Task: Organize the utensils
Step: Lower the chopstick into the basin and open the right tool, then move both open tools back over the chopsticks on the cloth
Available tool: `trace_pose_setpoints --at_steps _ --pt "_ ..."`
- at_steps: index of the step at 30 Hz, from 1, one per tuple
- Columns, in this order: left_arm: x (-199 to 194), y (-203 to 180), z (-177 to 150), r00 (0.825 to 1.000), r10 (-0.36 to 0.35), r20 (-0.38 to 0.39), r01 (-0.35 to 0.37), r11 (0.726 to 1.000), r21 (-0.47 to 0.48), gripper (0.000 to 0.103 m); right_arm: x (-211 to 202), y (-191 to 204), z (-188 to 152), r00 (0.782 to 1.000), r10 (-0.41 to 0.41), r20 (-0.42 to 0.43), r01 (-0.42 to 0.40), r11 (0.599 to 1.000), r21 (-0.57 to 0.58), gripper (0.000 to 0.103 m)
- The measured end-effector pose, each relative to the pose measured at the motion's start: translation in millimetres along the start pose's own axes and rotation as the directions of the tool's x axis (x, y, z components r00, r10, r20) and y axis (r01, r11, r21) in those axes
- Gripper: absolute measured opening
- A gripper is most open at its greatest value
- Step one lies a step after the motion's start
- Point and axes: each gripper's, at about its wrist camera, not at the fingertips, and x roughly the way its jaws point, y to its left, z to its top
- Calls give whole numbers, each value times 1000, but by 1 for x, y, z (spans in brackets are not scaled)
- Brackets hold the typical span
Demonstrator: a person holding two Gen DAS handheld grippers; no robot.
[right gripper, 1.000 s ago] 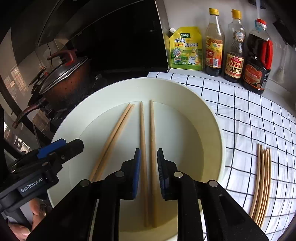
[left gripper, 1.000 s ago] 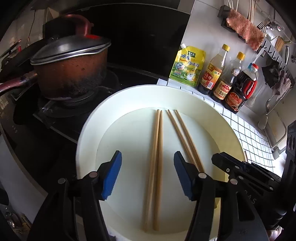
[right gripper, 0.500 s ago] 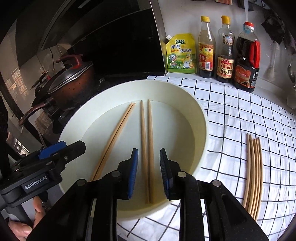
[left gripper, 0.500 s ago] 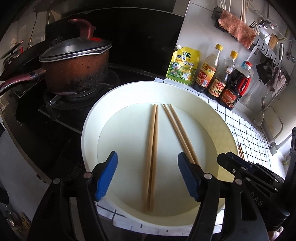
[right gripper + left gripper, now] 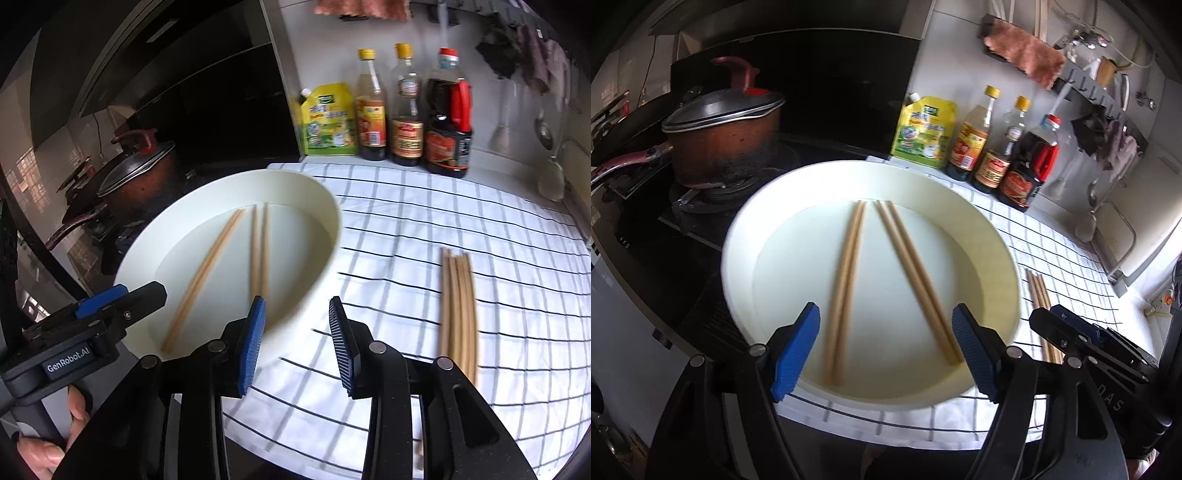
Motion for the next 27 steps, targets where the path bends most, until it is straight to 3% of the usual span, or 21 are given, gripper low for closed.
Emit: trace_pose_setpoints --at_steps 14,27 --pt "5 -83 -34 992 -115 -47 121 984 131 79 -41 -95 -41 989 -145 8 143 983 112 40" --pt "22 -140 -57 984 -154 -93 172 957 234 80 -19 -156 -66 973 -221 -64 229 958 175 40"
